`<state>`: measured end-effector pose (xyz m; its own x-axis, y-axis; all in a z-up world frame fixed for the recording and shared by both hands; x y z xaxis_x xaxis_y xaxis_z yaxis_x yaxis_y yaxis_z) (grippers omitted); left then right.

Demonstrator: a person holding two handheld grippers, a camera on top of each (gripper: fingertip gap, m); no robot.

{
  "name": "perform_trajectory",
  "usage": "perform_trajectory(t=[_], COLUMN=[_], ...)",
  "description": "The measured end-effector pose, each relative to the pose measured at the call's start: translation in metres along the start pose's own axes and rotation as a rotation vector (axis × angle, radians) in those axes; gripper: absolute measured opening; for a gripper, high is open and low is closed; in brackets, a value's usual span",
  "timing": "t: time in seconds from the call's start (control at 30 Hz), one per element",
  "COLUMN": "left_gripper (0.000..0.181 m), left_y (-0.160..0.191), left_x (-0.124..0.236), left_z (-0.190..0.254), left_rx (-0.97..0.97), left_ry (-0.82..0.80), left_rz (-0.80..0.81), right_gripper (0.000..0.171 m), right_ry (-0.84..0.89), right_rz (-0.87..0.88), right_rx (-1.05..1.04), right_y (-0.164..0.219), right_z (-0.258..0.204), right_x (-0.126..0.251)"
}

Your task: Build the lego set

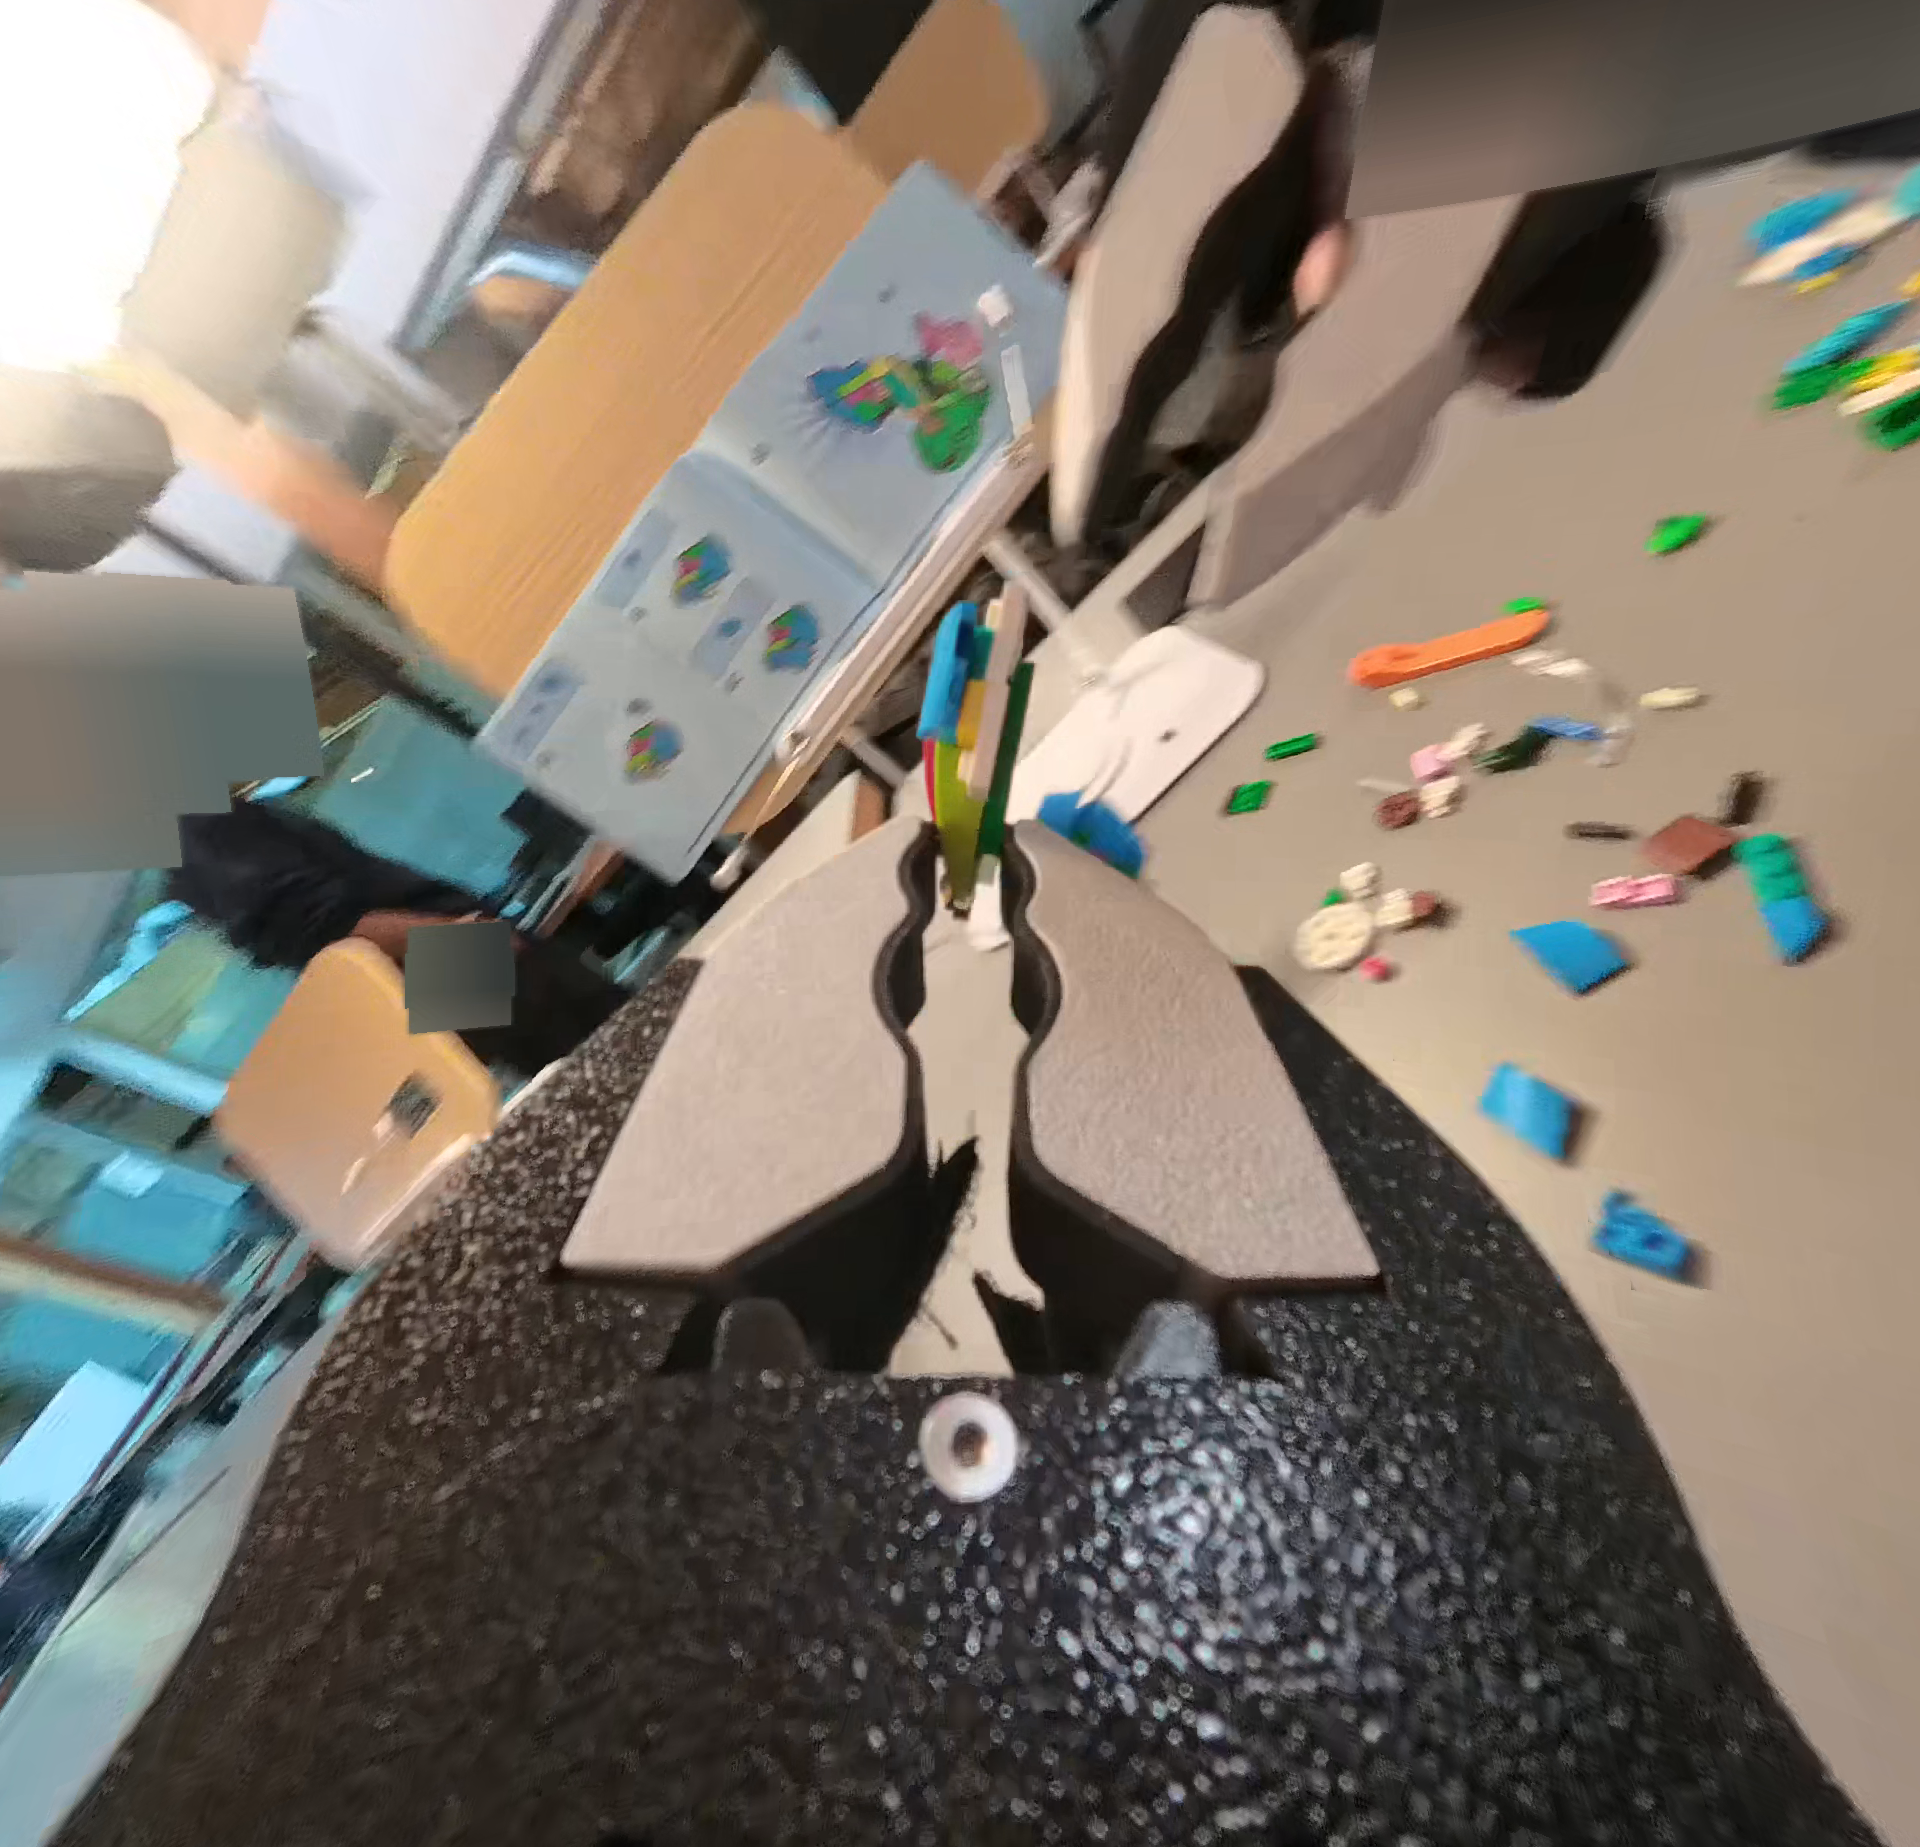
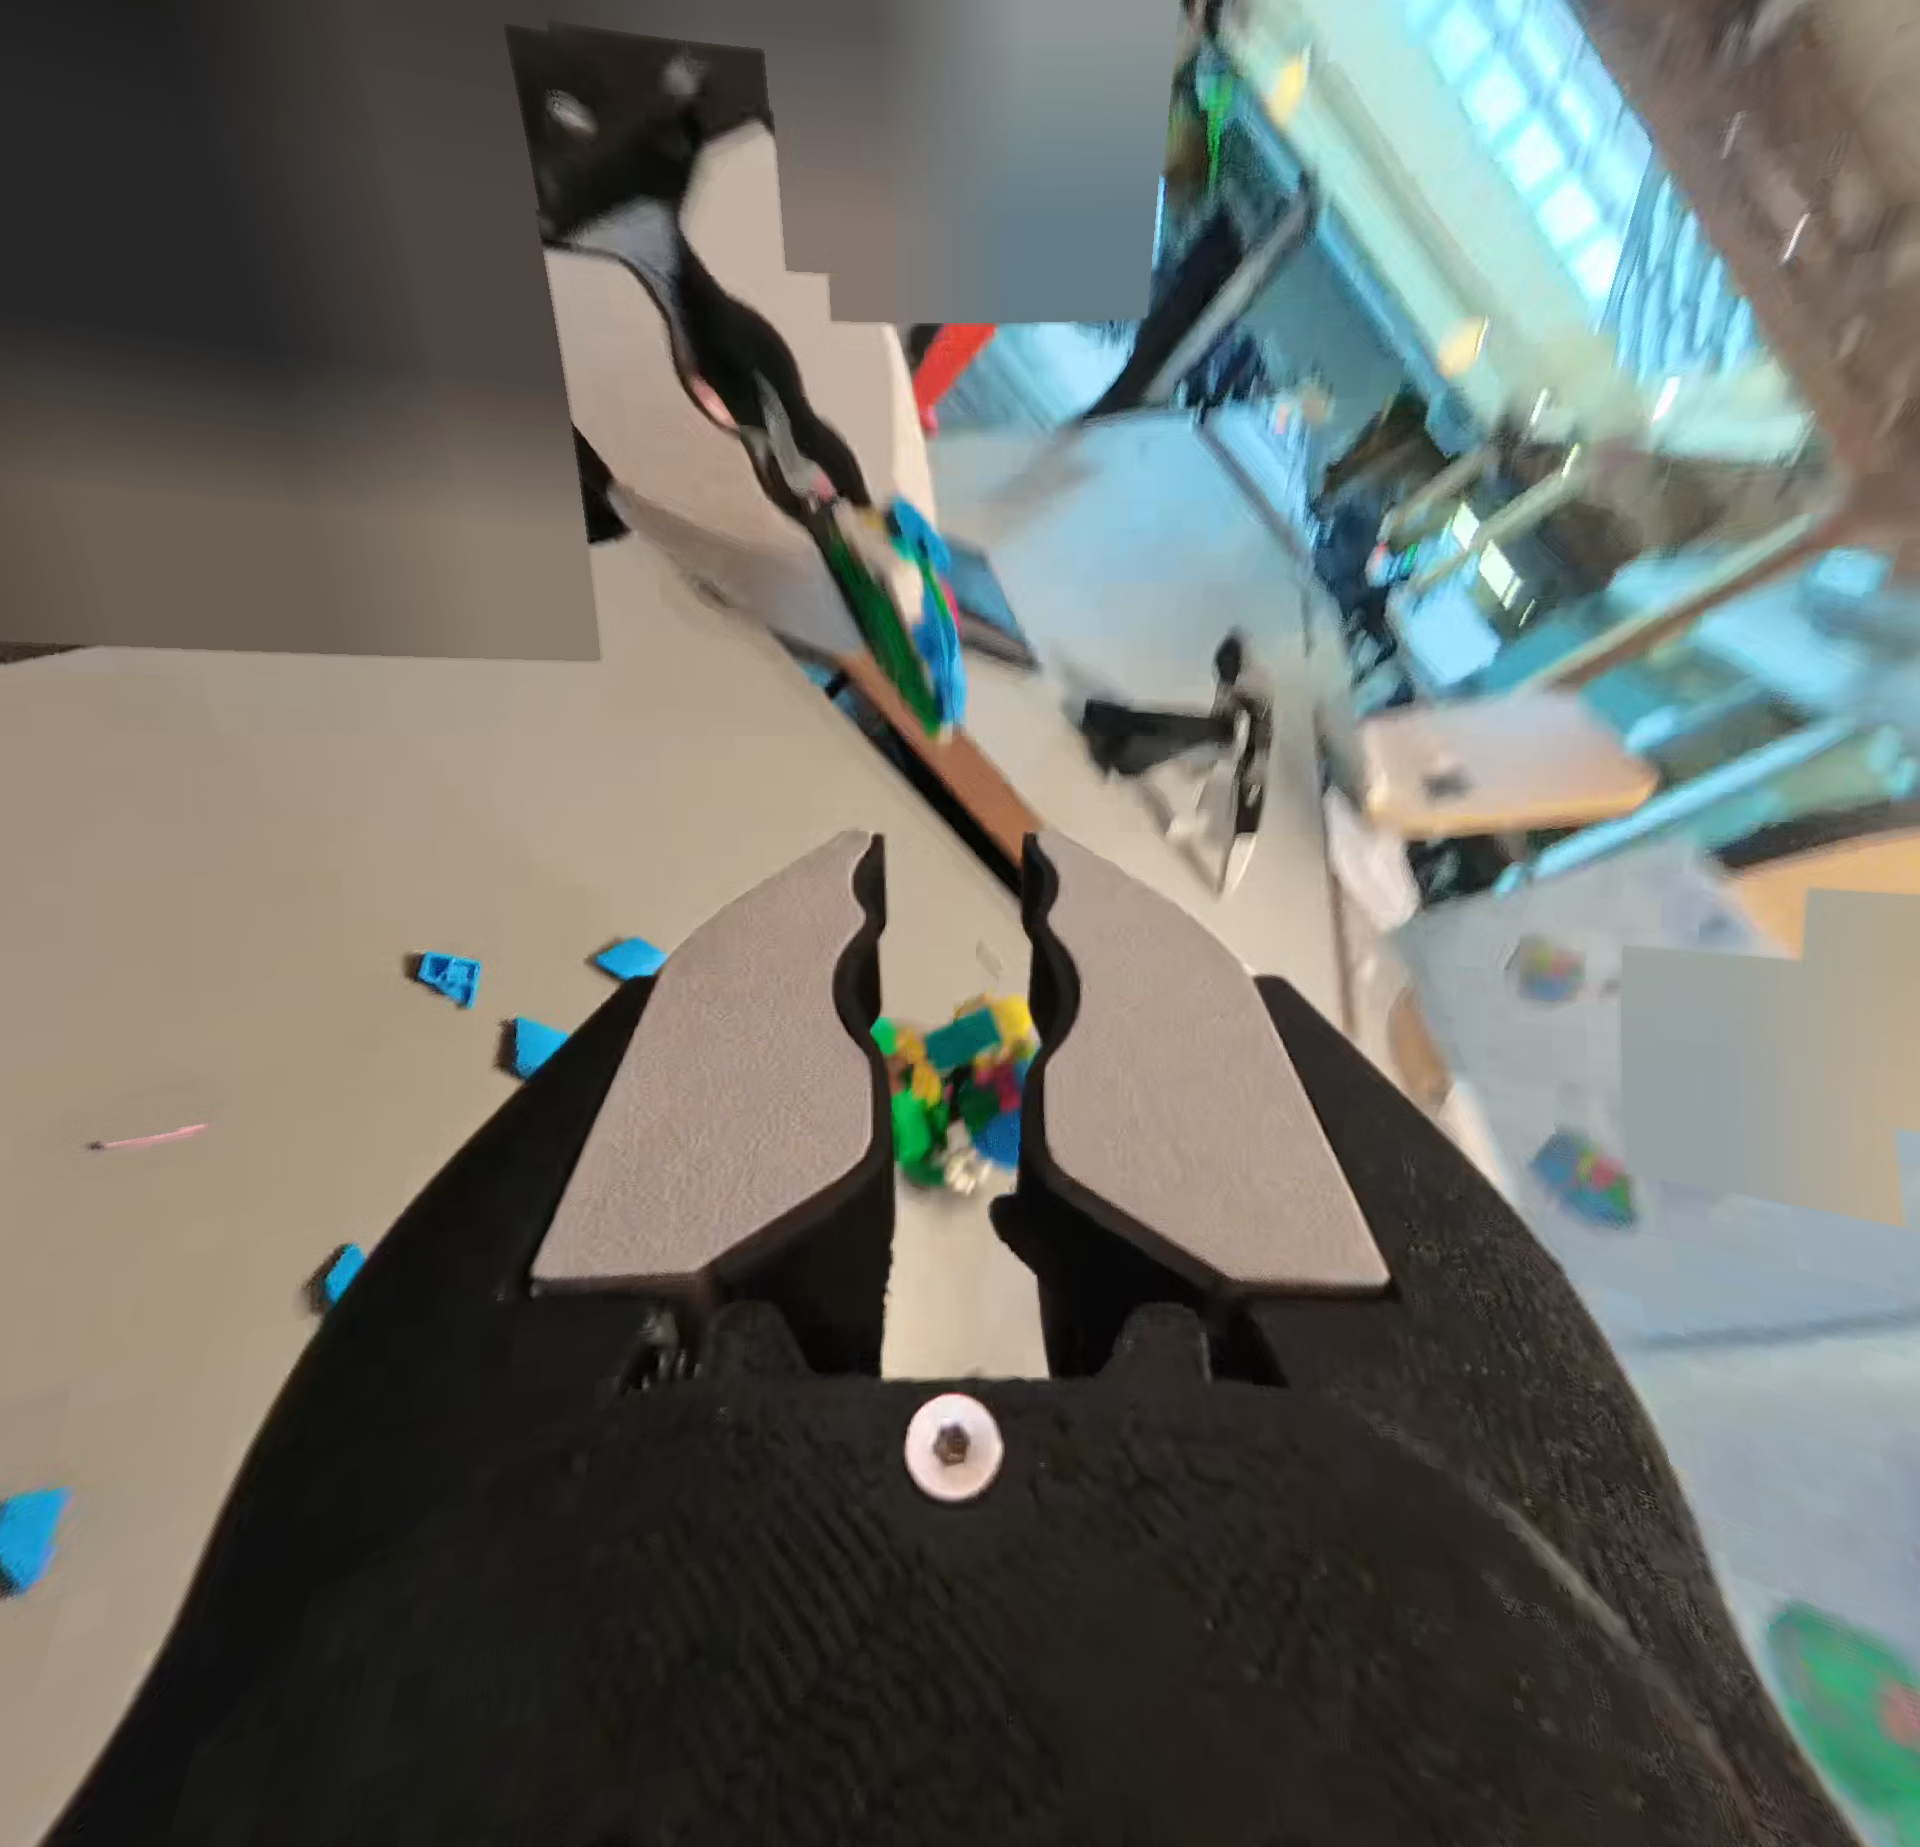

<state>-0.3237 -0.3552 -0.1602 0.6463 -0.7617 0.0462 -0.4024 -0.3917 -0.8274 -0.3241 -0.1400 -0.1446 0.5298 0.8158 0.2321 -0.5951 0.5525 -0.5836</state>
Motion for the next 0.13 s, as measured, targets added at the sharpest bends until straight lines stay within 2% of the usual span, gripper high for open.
perform_trajectory(t=[0.13], left_gripper=[0.011], left_y=[0.046], left_x=[-0.001], left_z=[-0.005], left_rx=[-0.027], left_ry=[-0.279], left_rz=[-0.064], right_gripper=[0.031], right_ry=[-0.139], right_rz=[-0.218], right_rx=[-0.318], right_y=[0.022], right_z=[-0.014], right_x=[-0.03])
Point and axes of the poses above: each gripper's, where its closed fingertips meet, x back along the fingers, y out of its underside, z = x × y across the jaws, the point moved 10 cm from there along x, back along the fingers, and after that the axes turned 12 degrees about x, right-handed, at the moved point
